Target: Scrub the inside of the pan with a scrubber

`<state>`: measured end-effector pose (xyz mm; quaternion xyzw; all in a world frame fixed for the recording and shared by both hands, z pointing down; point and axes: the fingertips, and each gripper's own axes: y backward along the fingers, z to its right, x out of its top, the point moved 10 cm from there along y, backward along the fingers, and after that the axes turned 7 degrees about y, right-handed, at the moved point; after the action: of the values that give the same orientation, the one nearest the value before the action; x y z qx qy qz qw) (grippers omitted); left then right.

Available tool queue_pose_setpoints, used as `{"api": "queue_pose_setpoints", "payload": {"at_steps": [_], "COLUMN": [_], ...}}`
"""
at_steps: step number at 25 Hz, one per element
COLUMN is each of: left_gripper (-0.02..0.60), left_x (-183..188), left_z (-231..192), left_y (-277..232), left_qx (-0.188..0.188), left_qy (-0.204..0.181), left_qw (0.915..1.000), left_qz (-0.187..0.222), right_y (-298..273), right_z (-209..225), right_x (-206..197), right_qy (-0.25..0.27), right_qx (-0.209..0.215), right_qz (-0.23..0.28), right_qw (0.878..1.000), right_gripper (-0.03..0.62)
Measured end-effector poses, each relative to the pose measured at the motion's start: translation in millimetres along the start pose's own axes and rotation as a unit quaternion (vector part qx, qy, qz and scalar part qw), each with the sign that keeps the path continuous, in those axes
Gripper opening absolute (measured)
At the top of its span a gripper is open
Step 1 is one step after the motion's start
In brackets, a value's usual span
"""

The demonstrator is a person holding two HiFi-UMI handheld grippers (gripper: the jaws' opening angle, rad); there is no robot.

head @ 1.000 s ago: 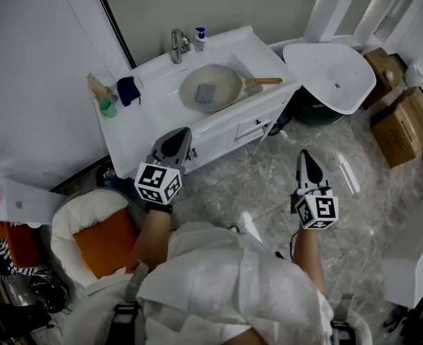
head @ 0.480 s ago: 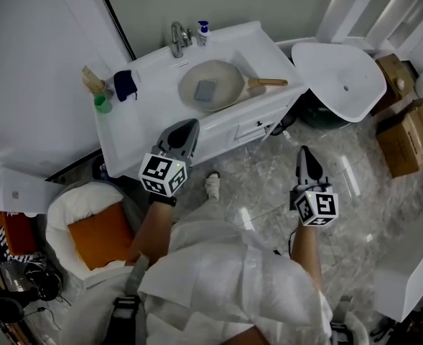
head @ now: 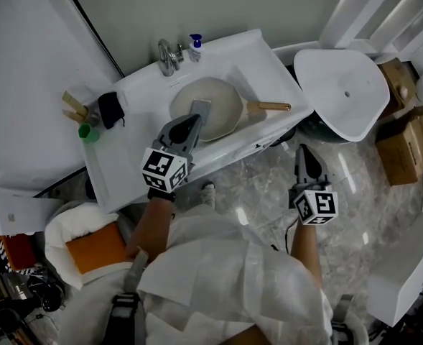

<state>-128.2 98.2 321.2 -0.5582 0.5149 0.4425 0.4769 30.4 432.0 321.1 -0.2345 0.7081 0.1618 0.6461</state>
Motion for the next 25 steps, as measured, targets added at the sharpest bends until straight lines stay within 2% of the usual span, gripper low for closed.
{"api": "queue_pose_setpoints", "payload": {"at_steps": [6, 13, 20, 25], "left_gripper": [0.017, 0.017, 0.017, 0.017], "left_x": [11, 6, 1, 3], "left_z": [-56, -96, -118, -122], "left_y": [-33, -37, -39, -48], "left_qx": [0.009, 0.043, 0.101, 0.15], "left_qy": [-0.004, 0.01, 0.022, 0.029], "left_qw": [0.9999, 0.9989, 0.9945, 0.9881], "left_qz": [-0.007, -0.014, -0.018, -0.014], "right_y": [-86, -155, -212, -254], "right_z": [5, -2, 5, 21], "right_x": [13, 19, 12, 8], "right_qy": [0.012, 0.023, 0.02, 0.025], "right_qx": [0.02, 0.069, 0.133, 0.186], "right_qz": [-0.002, -0.008, -0.006, -0.017], "right_qw": [1.0, 0.997, 0.991, 0.982], "right_gripper": [0.008, 0.008, 0.008, 0.009]}}
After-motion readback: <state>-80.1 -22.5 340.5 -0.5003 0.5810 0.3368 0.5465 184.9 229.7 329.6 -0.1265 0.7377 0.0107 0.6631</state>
